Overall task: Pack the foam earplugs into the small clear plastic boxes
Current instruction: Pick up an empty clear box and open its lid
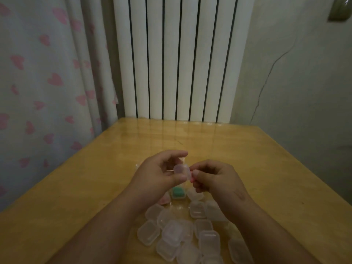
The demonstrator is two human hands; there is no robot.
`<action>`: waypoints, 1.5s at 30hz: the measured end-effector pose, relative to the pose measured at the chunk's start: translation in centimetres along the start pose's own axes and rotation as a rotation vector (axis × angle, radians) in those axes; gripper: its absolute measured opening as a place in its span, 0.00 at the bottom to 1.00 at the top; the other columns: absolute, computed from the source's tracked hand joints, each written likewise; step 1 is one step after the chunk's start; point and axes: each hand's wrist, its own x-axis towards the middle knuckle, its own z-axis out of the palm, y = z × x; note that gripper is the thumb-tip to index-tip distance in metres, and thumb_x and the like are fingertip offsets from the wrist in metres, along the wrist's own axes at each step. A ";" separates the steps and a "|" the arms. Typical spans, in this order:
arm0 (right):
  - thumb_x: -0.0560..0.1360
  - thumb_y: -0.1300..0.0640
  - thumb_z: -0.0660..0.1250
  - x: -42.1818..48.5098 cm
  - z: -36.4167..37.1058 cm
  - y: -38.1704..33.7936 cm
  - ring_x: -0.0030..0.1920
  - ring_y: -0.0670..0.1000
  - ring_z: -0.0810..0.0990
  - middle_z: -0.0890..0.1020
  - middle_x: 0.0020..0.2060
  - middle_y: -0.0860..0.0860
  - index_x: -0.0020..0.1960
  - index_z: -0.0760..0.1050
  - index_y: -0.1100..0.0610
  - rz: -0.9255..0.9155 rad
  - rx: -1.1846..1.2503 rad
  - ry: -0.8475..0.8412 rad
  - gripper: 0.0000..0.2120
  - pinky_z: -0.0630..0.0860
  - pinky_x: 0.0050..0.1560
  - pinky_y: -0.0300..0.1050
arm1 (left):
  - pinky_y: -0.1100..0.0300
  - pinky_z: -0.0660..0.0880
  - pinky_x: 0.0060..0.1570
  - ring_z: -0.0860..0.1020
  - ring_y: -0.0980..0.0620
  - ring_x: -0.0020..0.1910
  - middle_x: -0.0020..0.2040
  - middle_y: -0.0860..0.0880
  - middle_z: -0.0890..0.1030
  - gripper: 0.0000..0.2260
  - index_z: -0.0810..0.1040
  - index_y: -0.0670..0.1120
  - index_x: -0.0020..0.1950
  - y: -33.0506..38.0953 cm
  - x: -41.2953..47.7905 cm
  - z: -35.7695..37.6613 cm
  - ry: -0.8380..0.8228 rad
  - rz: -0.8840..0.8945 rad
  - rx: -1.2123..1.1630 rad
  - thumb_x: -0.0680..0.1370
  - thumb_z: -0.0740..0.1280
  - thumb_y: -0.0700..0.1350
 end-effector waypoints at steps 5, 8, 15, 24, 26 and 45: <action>0.75 0.69 0.65 -0.1 0.0 -0.2 0.31 0.47 0.78 0.82 0.32 0.54 0.44 0.81 0.64 0.016 -0.009 -0.024 0.06 0.74 0.31 0.39 | 0.63 0.77 0.45 0.81 0.59 0.48 0.47 0.56 0.81 0.18 0.85 0.56 0.45 0.3 0.0 -0.1 0.048 0.054 0.050 0.69 0.74 0.31; 0.75 0.69 0.66 -0.2 0.2 -0.2 0.31 0.47 0.77 0.81 0.31 0.54 0.43 0.81 0.65 0.028 0.003 -0.043 0.05 0.74 0.31 0.39 | 0.50 0.78 0.46 0.80 0.52 0.45 0.45 0.58 0.80 0.20 0.83 0.60 0.40 0.1 0.2 -0.2 0.096 0.073 0.076 0.67 0.76 0.32; 0.75 0.66 0.68 -0.5 0.3 -0.4 0.31 0.46 0.78 0.82 0.31 0.53 0.46 0.82 0.64 0.034 -0.016 -0.099 0.05 0.76 0.33 0.37 | 0.64 0.77 0.44 0.83 0.55 0.48 0.49 0.59 0.82 0.21 0.83 0.56 0.36 -0.1 0.2 0.2 0.107 0.062 -0.010 0.67 0.74 0.27; 0.75 0.66 0.68 -0.2 0.3 -0.2 0.31 0.46 0.77 0.81 0.31 0.53 0.45 0.83 0.64 0.016 -0.009 -0.015 0.05 0.75 0.31 0.38 | 0.61 0.80 0.47 0.84 0.54 0.50 0.49 0.50 0.84 0.12 0.82 0.48 0.44 0.1 -0.1 0.2 0.073 0.040 -0.006 0.70 0.75 0.32; 0.75 0.65 0.69 -0.2 0.3 -0.3 0.30 0.46 0.77 0.82 0.31 0.54 0.44 0.83 0.62 -0.015 -0.060 0.000 0.05 0.76 0.32 0.38 | 0.58 0.82 0.47 0.84 0.55 0.48 0.49 0.49 0.83 0.13 0.82 0.52 0.48 0.2 -0.2 0.3 0.049 0.005 0.024 0.71 0.75 0.35; 0.78 0.65 0.64 -0.4 0.5 -0.4 0.29 0.44 0.74 0.80 0.30 0.52 0.47 0.81 0.68 0.173 0.035 -0.099 0.09 0.72 0.29 0.34 | 0.57 0.82 0.44 0.84 0.58 0.44 0.48 0.51 0.83 0.13 0.78 0.54 0.42 -0.5 0.0 0.3 0.103 0.011 0.240 0.70 0.76 0.37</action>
